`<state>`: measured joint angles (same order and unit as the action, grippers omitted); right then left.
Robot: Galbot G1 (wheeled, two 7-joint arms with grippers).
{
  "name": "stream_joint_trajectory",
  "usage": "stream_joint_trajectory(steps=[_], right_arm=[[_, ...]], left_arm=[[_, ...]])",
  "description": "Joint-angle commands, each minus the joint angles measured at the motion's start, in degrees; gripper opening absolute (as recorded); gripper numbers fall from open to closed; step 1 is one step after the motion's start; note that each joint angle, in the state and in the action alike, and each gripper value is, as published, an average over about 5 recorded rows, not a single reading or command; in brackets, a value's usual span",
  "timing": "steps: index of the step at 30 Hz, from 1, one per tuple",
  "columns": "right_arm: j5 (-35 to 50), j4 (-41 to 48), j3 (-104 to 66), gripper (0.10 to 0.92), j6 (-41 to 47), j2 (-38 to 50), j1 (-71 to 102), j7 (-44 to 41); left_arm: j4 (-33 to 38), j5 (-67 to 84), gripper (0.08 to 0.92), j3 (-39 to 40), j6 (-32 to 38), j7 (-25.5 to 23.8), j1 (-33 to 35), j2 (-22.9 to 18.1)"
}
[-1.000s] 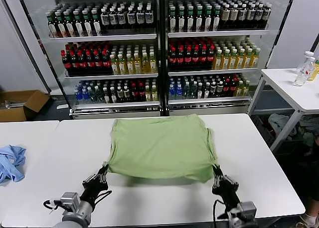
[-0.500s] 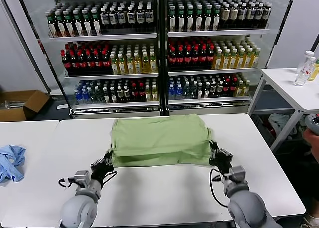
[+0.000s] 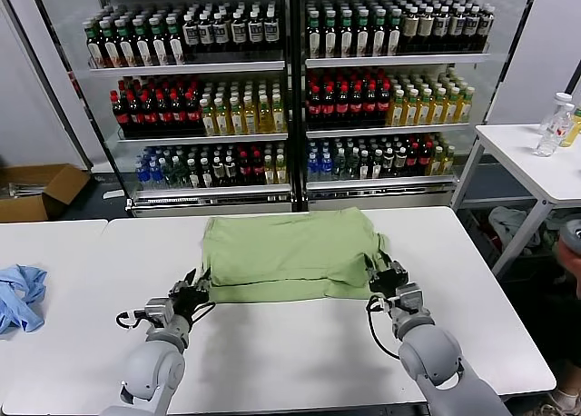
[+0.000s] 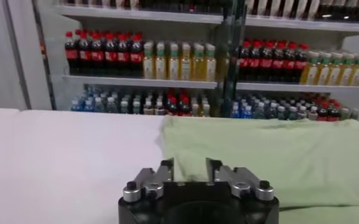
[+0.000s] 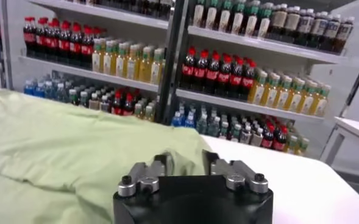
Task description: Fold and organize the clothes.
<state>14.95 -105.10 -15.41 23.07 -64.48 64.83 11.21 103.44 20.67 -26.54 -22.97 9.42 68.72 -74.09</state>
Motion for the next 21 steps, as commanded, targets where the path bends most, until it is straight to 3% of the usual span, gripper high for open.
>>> stream_joint_trajectory(steps=[1, 6, 10, 13, 21], right_arm=[[-0.41, 0.32, -3.34, 0.683, 1.52, -0.91, 5.16, 0.27], [2.8, 5.22, -1.84, 0.8, 3.27, -2.15, 2.53, 0.18], [4.76, 6.99, -0.82, 0.769, 3.44, -2.87, 1.27, 0.28], [5.16, 7.21, -0.55, 0.687, 3.06, -2.73, 1.26, 0.17], [5.42, 6.79, -0.59, 0.454, 1.25, -1.74, 1.83, -0.82]], left_arm=[[0.83, 1.71, 0.55, -0.75, -1.81, 2.47, 4.0, -0.04], [0.14, 3.67, 0.698, -0.15, -4.5, 2.33, 2.22, -0.04], [-0.54, 4.1, 0.78, 0.49, -5.88, 1.64, 1.86, -0.08], [-1.03, 5.89, 0.739, 0.64, -8.26, 1.52, 1.79, -0.09], [-2.21, 10.44, 0.507, 0.69, -10.05, 1.84, -0.17, 0.1]])
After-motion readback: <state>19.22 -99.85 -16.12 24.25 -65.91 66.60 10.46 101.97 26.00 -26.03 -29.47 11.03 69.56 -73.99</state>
